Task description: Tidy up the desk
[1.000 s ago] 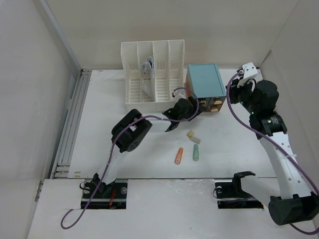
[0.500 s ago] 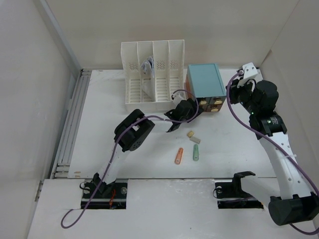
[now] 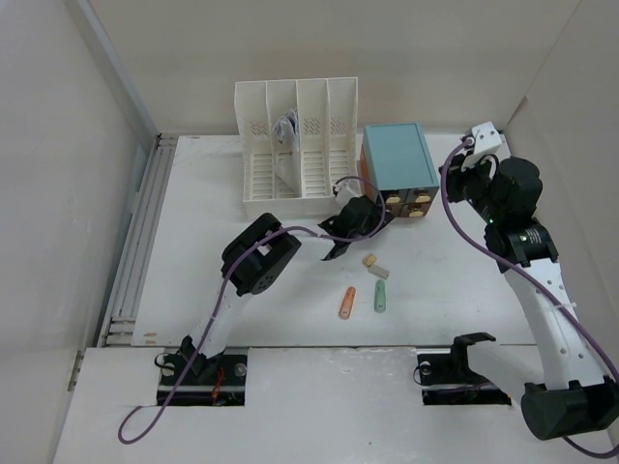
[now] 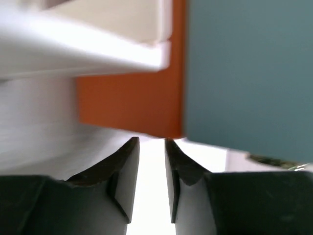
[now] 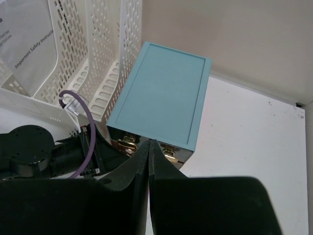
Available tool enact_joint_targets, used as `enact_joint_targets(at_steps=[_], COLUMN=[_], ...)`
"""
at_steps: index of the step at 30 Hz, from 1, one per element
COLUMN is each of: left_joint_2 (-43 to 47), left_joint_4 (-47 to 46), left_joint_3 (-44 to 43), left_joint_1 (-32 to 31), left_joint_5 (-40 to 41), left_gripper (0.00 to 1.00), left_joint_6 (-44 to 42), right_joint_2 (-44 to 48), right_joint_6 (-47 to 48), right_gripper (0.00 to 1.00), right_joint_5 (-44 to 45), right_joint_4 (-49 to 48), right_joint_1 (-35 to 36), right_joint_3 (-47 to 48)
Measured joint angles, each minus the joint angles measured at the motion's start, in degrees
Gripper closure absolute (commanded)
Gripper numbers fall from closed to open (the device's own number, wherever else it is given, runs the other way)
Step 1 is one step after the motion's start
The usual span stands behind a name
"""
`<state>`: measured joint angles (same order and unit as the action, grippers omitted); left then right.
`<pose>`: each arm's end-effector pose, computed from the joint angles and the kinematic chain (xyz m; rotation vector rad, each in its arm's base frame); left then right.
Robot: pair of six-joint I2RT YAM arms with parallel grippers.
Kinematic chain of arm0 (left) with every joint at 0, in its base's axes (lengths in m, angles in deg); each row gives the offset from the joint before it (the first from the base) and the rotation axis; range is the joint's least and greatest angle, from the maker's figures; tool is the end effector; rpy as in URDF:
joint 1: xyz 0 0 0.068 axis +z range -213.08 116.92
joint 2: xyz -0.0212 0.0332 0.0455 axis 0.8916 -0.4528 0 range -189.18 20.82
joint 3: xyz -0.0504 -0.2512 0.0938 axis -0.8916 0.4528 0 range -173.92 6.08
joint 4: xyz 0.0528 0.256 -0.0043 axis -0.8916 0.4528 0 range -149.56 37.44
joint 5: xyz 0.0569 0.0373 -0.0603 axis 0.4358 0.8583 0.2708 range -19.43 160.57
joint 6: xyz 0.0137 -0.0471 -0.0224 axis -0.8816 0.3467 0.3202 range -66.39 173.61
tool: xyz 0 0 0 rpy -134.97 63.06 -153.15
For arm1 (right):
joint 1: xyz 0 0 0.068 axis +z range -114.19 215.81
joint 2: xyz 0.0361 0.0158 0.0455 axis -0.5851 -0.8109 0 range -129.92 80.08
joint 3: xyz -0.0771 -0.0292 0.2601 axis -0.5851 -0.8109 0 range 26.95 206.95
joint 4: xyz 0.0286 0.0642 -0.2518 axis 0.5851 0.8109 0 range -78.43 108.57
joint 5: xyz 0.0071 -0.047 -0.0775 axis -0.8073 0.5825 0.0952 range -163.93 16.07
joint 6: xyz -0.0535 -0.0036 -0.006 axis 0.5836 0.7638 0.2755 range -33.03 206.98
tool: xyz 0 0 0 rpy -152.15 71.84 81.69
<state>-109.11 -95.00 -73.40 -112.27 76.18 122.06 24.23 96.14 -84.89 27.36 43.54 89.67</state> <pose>0.3278 -0.3741 0.1370 -0.4198 2.0127 -1.2966 0.2126 0.0357 0.4040 -0.3922 1.6808 0.1464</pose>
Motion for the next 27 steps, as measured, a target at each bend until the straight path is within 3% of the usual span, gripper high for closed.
enact_joint_targets(at_steps=[1, 2, 9, 16, 27], left_joint_2=[0.4, 0.9, 1.3, 1.1, -0.6], left_joint_4=[-0.3, -0.1, -0.2, 0.6, 1.2], left_joint_3=[0.9, 1.7, 3.0, 1.8, -1.1], left_joint_1=[-0.1, -0.1, 0.1, 0.2, 0.2], left_joint_5=[0.2, 0.7, 2.6, 3.1, 3.0], left_gripper=[0.61, 0.56, 0.47, 0.46, 0.64], left_joint_6=[0.0, -0.2, 0.0, 1.2, 4.1], right_joint_2=[0.0, 0.0, 0.0, 0.0, 0.0], right_joint_6=[0.0, 0.0, 0.0, 0.0, 0.0], right_gripper=[0.93, 0.93, 0.93, 0.93, 0.93], right_joint_5=[0.0, 0.0, 0.0, 0.0, -0.7], right_joint_4=[0.0, 0.0, 0.0, 0.0, 0.0], right_joint_1=[0.0, 0.0, 0.0, 0.0, 0.0], right_joint_3=[0.0, 0.0, -0.2, -1.0, -1.0])
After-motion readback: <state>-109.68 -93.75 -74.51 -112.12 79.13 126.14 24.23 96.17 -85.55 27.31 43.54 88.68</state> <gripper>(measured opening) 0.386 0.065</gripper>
